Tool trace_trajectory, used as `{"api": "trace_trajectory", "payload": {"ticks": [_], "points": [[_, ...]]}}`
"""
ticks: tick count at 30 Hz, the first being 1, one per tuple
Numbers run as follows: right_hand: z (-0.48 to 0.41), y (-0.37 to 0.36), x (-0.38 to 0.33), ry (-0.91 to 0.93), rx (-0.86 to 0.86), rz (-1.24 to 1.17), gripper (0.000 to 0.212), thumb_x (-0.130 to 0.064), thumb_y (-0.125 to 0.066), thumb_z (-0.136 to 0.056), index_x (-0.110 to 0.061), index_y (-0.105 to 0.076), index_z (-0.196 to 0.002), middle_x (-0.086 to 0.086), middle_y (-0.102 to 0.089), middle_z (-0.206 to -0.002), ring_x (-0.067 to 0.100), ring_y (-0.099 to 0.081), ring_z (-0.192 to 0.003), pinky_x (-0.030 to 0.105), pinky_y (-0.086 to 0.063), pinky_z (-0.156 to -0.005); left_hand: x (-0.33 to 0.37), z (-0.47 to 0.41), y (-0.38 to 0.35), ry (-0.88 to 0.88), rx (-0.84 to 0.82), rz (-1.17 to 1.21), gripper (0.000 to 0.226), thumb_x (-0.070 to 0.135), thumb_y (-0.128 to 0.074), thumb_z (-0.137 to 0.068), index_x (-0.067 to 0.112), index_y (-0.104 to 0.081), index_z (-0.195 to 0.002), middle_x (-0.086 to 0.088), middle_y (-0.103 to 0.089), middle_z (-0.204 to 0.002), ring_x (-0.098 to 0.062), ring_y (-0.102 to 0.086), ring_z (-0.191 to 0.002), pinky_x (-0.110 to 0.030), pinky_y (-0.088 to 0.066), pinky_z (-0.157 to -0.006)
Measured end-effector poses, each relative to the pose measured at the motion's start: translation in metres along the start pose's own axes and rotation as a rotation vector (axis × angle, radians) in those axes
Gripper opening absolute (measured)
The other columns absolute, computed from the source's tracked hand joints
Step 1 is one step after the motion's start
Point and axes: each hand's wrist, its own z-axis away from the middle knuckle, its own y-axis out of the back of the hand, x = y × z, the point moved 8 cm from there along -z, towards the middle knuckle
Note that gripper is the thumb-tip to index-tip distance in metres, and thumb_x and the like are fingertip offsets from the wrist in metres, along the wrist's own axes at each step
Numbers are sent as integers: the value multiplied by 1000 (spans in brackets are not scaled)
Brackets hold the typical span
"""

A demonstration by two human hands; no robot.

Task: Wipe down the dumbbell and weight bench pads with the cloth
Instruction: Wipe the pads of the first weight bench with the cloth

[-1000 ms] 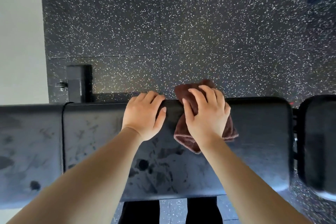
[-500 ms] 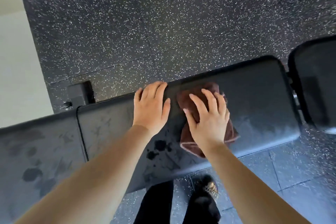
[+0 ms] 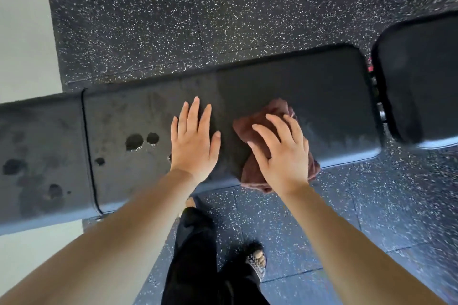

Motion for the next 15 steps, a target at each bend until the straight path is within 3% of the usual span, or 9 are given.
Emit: {"api": "trace_trajectory", "payload": {"ticks": [5,8,13,15], "points": [[-6,38,84,-116,65,-5,30,-38,-60,-89,-25,-63,-116,0,-52,-133,32,-38,-127,52,-39,-93,47,14,-18,-86,15,-72,54,37,-32,-94,23,-27,-146,-2,-18,-156,-32,-8,-143,-60,-6,-112],[-17,55,120,-204,171,-42,33,-37,-58,-89,-20,-63,-117,5,-52,-133,35,-39,-126,50,-37,-98,54,14,-25,-51,70,-110,53,40,-30,-92,28,-28,-143,-2,-20,-155,-35,-9,-142,-61,-6,-111],[-8,51,107,-245,208,-31,34,-40,-55,-89,-22,-64,-116,2,-54,-132,32,-44,-123,47,-41,-91,53,14,-25,-41,128,-133,52,41,-31,-90,29,-29,-140,-1,-23,-152,-33,-12,-141,-60,-8,-111],[3,46,88,-178,188,-44,30,-38,-58,-88,-23,-66,-113,2,-56,-129,33,-46,-121,46,-43,-86,55,13,-24,-39,134,-138,53,40,-31,-89,29,-28,-140,-1,-23,-152,-33,-12,-141,-61,-9,-110]]}}
